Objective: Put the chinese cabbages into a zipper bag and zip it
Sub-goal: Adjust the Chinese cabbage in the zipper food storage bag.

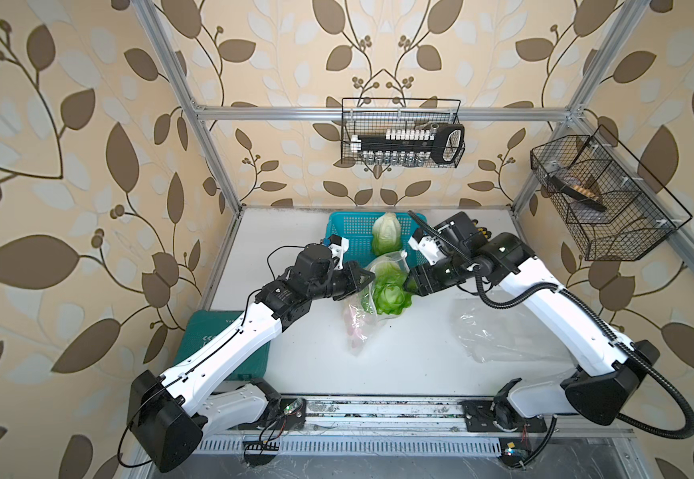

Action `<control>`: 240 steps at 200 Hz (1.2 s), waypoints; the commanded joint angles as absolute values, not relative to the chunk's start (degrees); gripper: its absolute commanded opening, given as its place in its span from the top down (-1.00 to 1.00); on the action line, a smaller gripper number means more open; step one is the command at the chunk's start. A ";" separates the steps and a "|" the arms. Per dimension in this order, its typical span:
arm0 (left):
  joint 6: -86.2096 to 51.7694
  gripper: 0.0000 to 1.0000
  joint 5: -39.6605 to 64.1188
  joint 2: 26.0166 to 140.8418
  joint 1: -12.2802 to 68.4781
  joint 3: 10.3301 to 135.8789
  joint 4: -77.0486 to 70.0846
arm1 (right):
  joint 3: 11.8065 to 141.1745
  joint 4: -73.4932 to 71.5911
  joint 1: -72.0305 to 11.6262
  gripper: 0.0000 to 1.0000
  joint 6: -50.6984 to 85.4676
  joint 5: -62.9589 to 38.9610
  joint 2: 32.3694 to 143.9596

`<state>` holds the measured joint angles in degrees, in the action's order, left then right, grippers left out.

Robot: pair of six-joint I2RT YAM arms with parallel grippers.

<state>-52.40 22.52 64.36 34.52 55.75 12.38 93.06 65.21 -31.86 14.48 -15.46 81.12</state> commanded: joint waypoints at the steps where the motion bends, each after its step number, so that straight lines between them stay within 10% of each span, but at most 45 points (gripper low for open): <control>1: -50.63 1.00 23.29 64.60 34.50 57.87 12.37 | 99.68 70.09 -30.24 -0.40 14.41 -16.12 81.69; 71: -50.80 1.00 24.86 65.92 34.58 58.58 10.71 | 93.40 66.01 -36.51 -0.24 30.29 -9.24 84.77; 240: -49.39 1.00 26.77 70.53 40.20 61.17 11.22 | 57.58 17.94 -40.30 -0.43 65.18 -37.19 85.02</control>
